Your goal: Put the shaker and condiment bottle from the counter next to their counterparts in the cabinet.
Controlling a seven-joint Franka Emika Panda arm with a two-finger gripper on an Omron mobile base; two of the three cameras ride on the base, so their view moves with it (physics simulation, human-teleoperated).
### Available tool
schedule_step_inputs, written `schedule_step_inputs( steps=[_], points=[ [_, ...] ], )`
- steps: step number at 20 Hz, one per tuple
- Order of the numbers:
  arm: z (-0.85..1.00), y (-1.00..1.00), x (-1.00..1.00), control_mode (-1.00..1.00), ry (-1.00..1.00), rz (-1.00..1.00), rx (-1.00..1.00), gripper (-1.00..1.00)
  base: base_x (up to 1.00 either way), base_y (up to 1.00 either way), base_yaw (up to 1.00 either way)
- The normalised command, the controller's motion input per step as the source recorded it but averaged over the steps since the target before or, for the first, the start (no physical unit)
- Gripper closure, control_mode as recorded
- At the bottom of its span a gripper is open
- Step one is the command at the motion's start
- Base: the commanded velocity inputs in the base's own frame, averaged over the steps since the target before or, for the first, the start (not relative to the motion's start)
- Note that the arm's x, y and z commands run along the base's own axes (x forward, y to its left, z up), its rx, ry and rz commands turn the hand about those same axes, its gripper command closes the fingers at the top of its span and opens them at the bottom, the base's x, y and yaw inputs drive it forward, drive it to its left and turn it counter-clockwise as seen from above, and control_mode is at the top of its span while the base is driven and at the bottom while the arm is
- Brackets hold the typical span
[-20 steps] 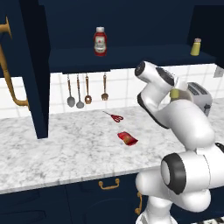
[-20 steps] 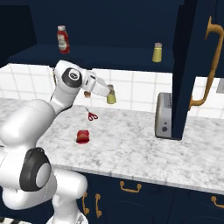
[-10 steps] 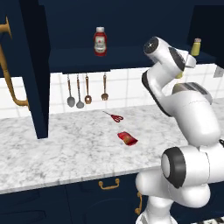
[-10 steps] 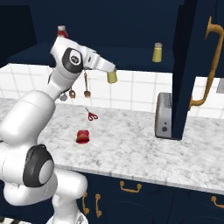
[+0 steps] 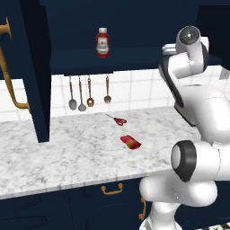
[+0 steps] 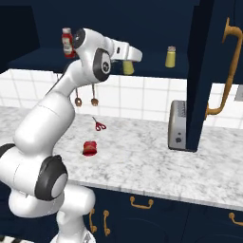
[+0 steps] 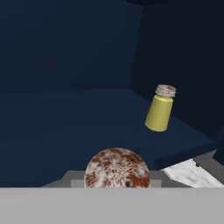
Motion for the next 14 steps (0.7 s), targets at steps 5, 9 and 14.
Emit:
schedule_step_inputs(
  steps=[5,9,14],
  points=[
    [0.17,-0.02,0.03,-1.0,-0.06,0.15,-0.06,1.0,0.0,0.0,0.0],
    [0.02,-0.14,0.27,-1.0,0.03,0.0,0.04,1.0,0.0,0.0,0.0],
    [0.03,-0.03,0.75,-1.0,0.06,0.0,0.08,1.0,0.0,0.0,0.0]
  ],
)
